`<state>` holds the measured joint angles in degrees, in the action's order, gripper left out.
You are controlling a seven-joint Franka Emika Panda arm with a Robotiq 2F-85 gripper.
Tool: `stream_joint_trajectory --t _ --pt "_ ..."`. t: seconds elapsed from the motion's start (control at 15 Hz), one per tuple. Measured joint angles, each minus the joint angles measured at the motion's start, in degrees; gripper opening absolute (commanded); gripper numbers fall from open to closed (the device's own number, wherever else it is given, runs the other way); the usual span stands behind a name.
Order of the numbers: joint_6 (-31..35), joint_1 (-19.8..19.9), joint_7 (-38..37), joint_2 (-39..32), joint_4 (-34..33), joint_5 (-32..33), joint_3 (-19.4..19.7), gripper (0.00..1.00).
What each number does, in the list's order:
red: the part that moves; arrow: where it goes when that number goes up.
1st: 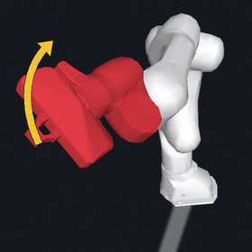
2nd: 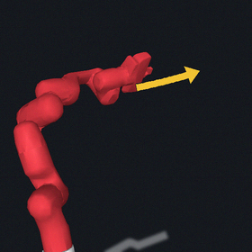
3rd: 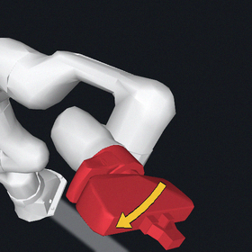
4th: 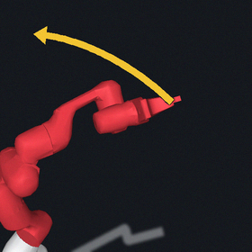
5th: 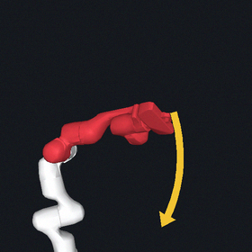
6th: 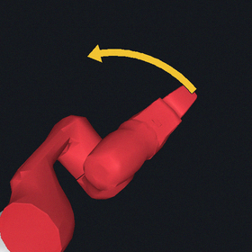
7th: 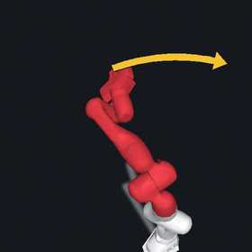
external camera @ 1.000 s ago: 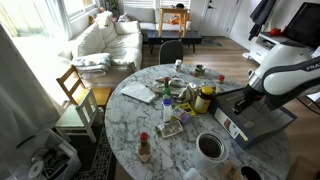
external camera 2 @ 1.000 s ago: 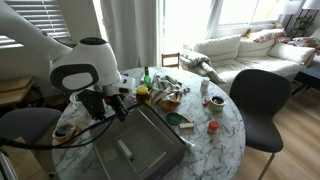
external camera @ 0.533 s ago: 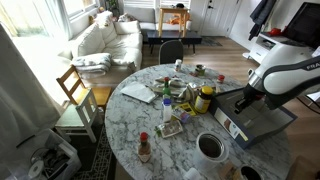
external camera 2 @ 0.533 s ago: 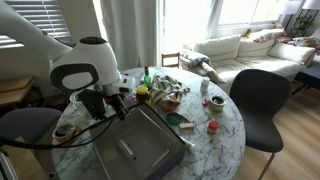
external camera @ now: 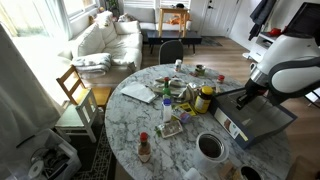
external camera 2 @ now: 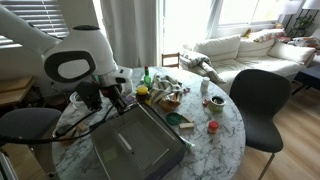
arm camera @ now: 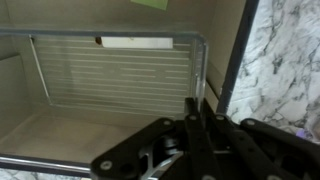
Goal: Remove the clear box from the blue box, then move the clear cup to the left
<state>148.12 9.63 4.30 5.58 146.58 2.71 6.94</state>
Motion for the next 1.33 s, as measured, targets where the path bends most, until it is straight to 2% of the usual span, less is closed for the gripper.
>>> stream_joint_trajectory --t 0.47,1.0,1.33 --pt "-8.1 -0.3 -1.9 5.7 -1.2 1.3 -0.8 0.01" --pt "-12.6 -0.1 -3.6 10.3 -2.4 4.2 -0.8 0.01" --pt "-14.3 -1.2 -3.7 13.9 -3.3 2.4 -1.2 0.01"
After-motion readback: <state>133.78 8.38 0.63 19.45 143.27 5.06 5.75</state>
